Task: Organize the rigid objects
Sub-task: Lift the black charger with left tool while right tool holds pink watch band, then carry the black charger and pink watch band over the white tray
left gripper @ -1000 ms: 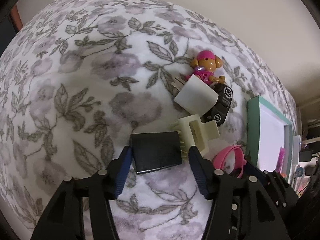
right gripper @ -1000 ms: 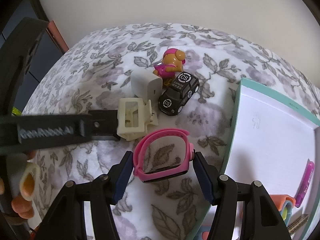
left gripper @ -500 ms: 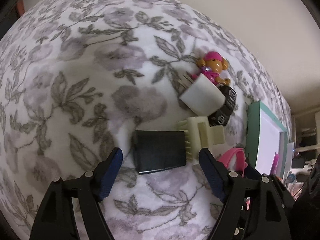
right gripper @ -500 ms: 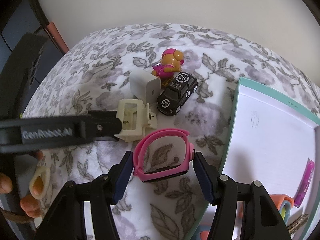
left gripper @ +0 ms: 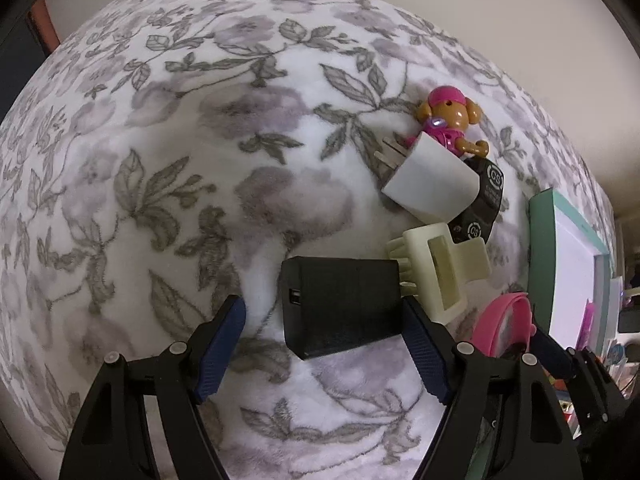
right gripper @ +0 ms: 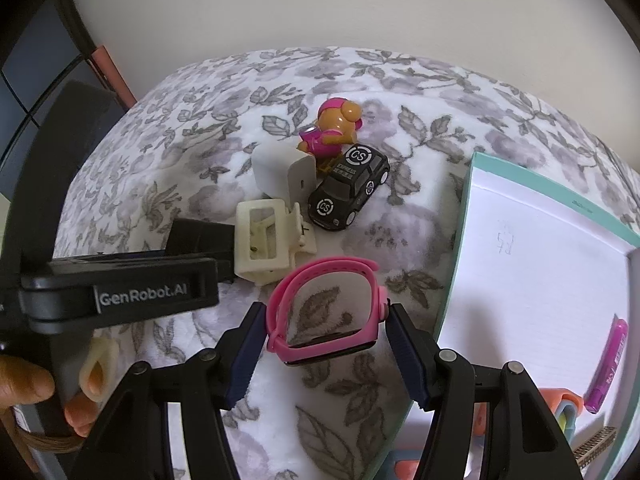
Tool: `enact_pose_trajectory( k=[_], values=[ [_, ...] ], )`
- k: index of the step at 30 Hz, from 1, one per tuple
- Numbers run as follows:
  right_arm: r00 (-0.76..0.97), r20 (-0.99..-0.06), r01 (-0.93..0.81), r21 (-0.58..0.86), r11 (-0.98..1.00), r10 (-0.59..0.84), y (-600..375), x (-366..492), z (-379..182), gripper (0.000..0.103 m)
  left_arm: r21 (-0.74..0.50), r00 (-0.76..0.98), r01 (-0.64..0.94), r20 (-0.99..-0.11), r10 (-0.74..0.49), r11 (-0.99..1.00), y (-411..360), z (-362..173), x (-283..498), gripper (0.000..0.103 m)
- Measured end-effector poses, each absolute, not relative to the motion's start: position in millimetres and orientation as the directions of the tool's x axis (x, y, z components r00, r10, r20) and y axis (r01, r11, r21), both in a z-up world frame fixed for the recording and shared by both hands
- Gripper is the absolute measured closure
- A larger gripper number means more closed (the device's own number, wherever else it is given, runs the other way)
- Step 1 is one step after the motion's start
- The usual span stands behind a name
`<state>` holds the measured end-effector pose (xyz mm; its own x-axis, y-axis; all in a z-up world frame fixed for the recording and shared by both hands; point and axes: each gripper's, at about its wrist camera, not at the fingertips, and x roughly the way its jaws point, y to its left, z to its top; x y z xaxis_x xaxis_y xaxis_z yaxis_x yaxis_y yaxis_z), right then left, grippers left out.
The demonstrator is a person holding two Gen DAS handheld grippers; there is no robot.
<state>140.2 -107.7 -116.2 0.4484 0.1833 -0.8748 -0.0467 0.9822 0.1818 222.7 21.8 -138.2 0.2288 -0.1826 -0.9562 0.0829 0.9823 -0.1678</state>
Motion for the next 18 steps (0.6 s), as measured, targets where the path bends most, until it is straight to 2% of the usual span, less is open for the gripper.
enact_pose_trajectory(
  k=[1, 3, 4, 18],
  values=[
    [0.448, -0.875, -0.045, 0.183, 0.982, 0.184, -108, 140, -116, 0.039, -0.177, 0.231, 0.074, -0.954, -0.189, 0.981, 25, -137, 222, 0.030],
    [0.447, -0.875, -0.045, 0.186, 0.981, 0.186, -108, 140, -117, 0.039, -0.185, 0.241, 0.051, -0.951, -0.192, 0.981, 37, -133, 222, 0.043],
    [0.447, -0.875, -0.046, 0.187, 0.981, 0.187, -108, 140, -117, 0.039, -0.181, 0.247, 0.042, -0.951, -0.185, 0.983, 40, -132, 222, 0.044],
    [0.463, -0.866, -0.052, 0.185, 0.981, 0.188, -105, 140, -111, 0.039, -0.199, 0.271, 0.011, -0.943, -0.194, 0.980, 57, -123, 227, 0.045]
  ],
)
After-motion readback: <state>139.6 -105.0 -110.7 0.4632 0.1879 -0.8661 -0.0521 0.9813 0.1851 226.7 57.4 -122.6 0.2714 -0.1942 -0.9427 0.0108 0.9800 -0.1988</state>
